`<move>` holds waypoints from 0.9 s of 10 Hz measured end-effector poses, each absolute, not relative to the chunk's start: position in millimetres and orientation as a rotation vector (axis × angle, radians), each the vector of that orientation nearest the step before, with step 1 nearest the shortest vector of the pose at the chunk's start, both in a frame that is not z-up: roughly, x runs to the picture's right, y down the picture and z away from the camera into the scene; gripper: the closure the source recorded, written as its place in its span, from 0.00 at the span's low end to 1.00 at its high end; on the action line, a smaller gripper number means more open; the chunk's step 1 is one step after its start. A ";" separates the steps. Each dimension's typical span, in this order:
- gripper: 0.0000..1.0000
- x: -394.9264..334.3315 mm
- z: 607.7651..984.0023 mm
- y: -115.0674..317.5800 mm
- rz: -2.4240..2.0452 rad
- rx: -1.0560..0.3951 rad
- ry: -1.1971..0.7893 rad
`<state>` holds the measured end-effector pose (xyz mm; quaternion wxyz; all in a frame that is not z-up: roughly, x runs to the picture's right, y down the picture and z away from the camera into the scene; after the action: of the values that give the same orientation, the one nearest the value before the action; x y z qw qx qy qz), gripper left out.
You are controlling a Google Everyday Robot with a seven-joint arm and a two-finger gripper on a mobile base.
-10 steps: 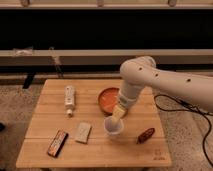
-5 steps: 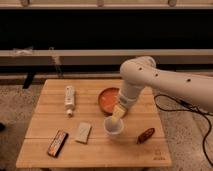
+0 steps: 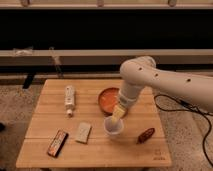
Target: Place the white sponge in the ceramic bowl
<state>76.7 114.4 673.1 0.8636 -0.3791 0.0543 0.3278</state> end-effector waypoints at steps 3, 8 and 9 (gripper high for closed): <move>0.20 76.7 673.1 114.4 0.687 -0.795 0.114; 0.20 57.9 660.3 115.4 0.657 -0.779 0.084; 0.20 40.5 650.8 120.2 0.639 -0.774 0.070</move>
<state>40.5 120.2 650.8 0.8761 -0.3708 0.0337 0.3064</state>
